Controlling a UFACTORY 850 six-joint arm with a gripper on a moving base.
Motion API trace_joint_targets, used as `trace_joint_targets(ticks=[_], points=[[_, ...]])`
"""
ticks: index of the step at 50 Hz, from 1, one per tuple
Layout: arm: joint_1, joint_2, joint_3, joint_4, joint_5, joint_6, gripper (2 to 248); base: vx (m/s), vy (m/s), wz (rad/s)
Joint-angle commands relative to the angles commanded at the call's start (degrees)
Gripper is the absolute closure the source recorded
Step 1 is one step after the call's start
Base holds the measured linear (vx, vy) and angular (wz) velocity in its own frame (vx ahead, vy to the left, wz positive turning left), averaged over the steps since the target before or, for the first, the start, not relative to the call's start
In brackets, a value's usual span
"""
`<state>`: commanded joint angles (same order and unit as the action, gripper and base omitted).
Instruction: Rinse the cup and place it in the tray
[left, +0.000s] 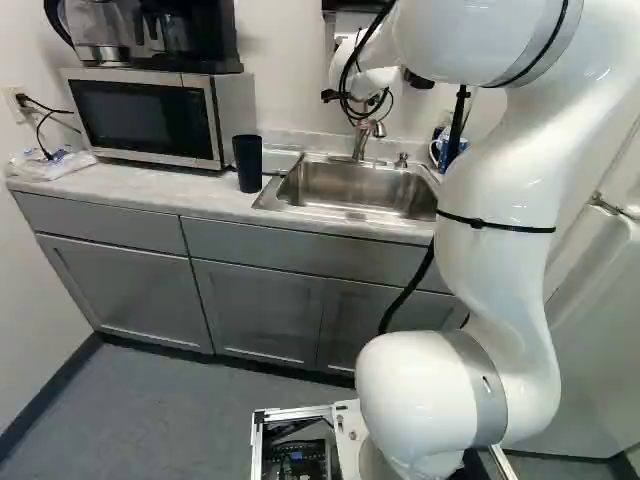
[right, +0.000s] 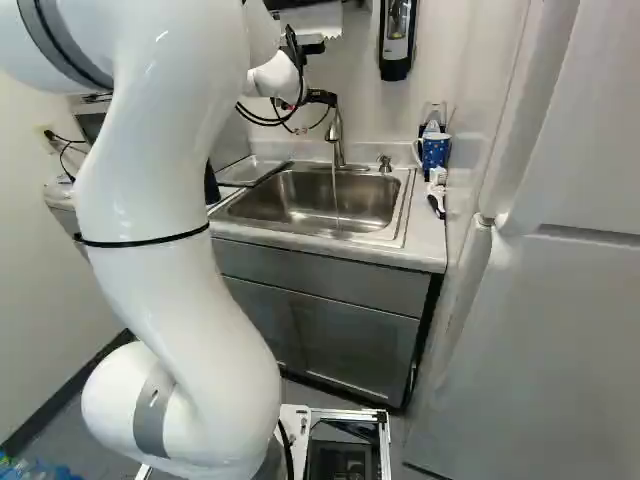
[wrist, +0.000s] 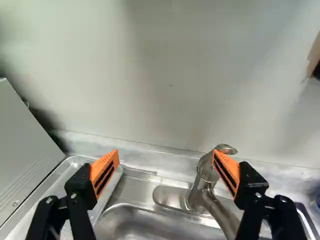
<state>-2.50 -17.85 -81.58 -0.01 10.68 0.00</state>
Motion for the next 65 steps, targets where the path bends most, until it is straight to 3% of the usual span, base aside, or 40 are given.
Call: trace_joint_targets(ticks=[28,65], points=[[-0.01,0.72,0.83,0.0,0.55,0.0,3,0.0,0.0,0.0],[-2.65,9.37,9.0,0.0,0.55,0.0,3,0.0,0.0,0.0]])
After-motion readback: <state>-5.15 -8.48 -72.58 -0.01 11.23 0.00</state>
